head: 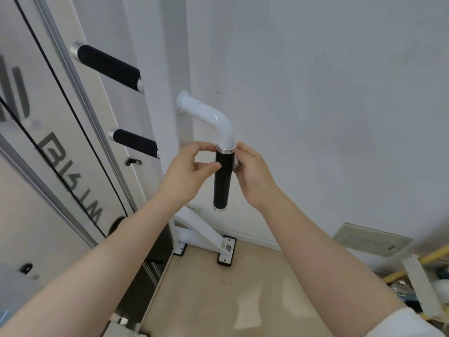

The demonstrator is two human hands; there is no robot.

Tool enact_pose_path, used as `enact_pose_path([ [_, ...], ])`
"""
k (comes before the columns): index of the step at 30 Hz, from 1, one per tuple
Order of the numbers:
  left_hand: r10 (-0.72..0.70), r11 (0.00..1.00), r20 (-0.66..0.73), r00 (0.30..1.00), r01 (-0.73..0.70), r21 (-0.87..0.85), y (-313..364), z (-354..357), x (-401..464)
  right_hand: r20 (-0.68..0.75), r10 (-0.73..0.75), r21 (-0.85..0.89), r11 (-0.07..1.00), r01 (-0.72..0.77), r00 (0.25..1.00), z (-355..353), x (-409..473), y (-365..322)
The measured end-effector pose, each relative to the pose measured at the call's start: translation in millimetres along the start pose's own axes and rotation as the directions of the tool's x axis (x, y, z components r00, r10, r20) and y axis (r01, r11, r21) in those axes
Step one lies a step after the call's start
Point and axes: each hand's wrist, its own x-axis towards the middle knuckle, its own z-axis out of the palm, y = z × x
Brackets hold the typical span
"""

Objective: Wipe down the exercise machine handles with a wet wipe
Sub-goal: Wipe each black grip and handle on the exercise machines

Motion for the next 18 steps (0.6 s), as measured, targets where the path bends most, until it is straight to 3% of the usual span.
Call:
enact_pose_path([
  [6,-0.02,0.995,-0.026,0.999,0.023,0.093,3,-8,-14,0.385,0.154,0.009,0.985,-0.17,0.91,-16,-5,16],
  [10,-0.024,0.988,-0.061,0.998,0.033,0.15,7,-11,-17,0.575,0.053,0.069,0.991,-0.113,0.816,-13,20,-7],
  [13,-0.061,0.99,-0.025,0.998,0.063,0.13,6,-10,-19,0.614,0.188,0.05,0.96,-0.276,0.767,-16,19,10],
  [16,-0.072,0.992,-0.005,0.997,0.072,0.1,3,-9,-18,0.572,0.274,-0.08,0.957,-0.281,0.773,-28,17,24],
  [18,-0.084,0.996,-0.012,0.996,0.085,0.018,4,-11,-17,0.536,0.248,-0.048,0.963,-0.264,0.807,-32,21,26],
])
